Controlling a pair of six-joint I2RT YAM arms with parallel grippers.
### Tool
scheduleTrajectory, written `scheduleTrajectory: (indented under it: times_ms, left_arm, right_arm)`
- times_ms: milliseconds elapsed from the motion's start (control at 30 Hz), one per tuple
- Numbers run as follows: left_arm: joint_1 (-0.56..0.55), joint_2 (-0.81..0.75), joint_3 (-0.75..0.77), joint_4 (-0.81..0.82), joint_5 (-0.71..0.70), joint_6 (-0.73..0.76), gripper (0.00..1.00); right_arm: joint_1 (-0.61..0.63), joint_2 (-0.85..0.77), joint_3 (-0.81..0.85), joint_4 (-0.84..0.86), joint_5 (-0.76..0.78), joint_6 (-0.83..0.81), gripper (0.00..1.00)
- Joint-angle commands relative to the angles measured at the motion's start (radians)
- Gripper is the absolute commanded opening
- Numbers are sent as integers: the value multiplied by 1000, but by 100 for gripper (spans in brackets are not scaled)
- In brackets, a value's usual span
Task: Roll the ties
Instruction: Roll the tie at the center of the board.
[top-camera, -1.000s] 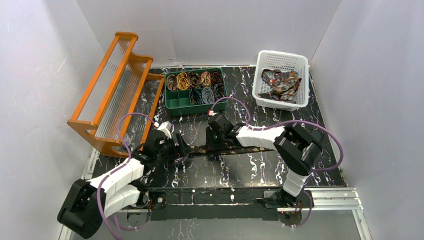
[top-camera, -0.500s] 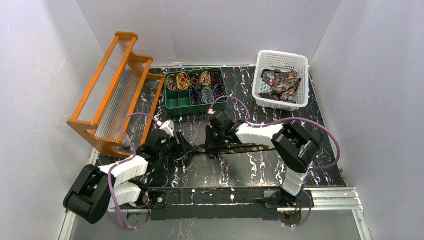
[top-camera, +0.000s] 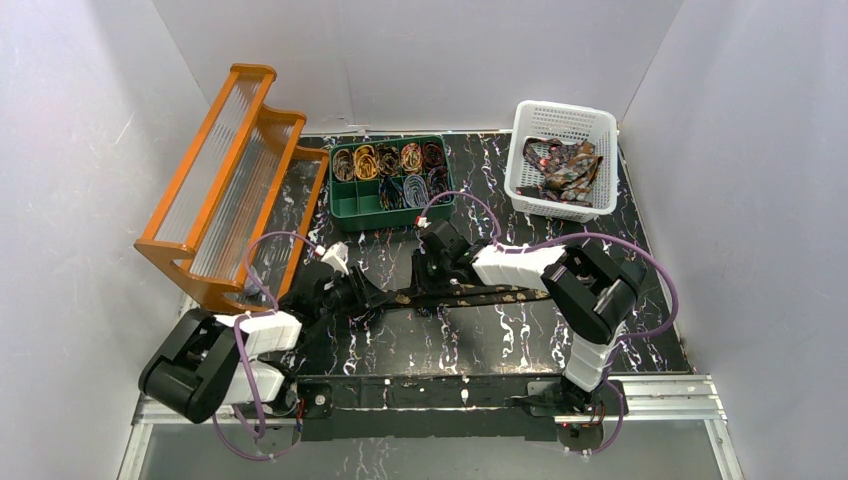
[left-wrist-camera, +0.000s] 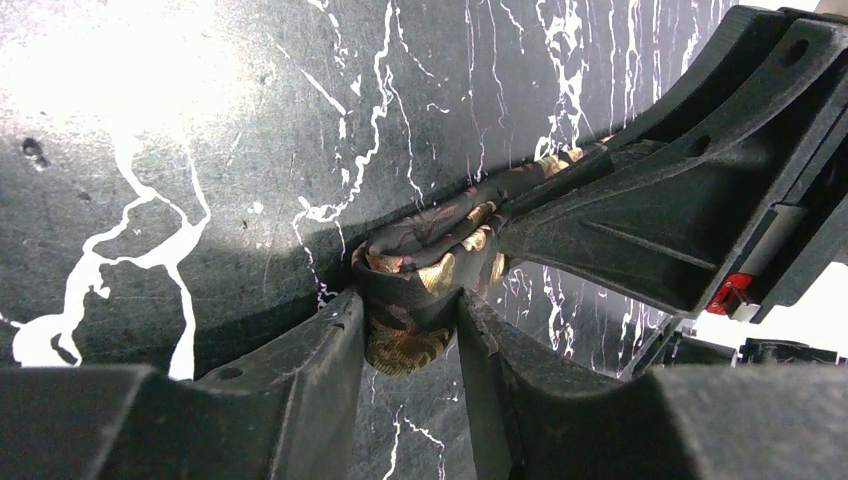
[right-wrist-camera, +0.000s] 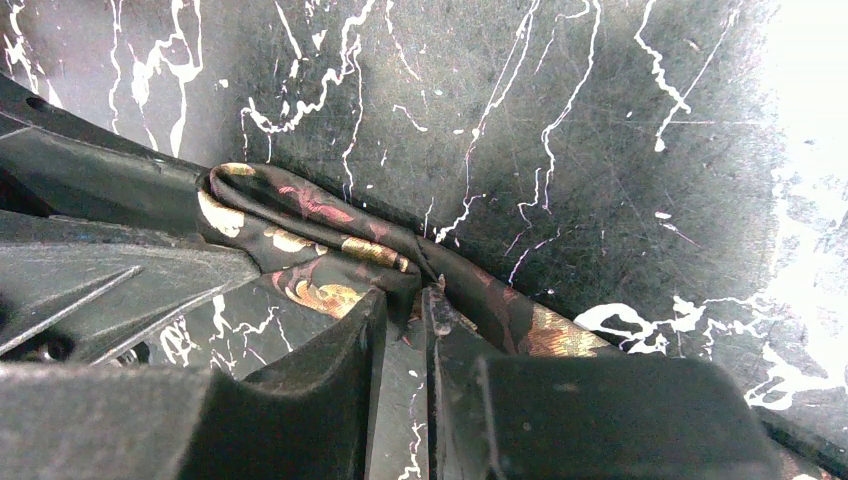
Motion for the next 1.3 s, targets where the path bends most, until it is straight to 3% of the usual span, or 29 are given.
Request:
scheduleTrajectory:
  times_ms: [0, 200, 433, 867, 1133, 1267]
  left_arm:
    - [-1, 51, -26, -2, 14, 7, 36]
    - [-1, 70, -7, 11, 12, 18, 28]
    - [-1, 9, 54, -117, -30, 37, 0]
    - [-3, -157, 181, -519, -218, 76, 0]
    - [-8, -200, 257, -668, -327, 91, 0]
    - [-10, -196, 291, -704, -339, 100, 0]
  right_arm:
    - [-3, 43, -16, -22, 0, -19, 28]
    - [-4, 45, -13, -20, -15, -21, 28]
    - [-4, 28, 0, -21, -42, -23, 31]
    - [-3, -133, 6, 56, -171, -19, 41]
    - [-5, -156, -4, -52, 162, -81, 45]
    - [-6, -75, 33, -93, 180, -102, 45]
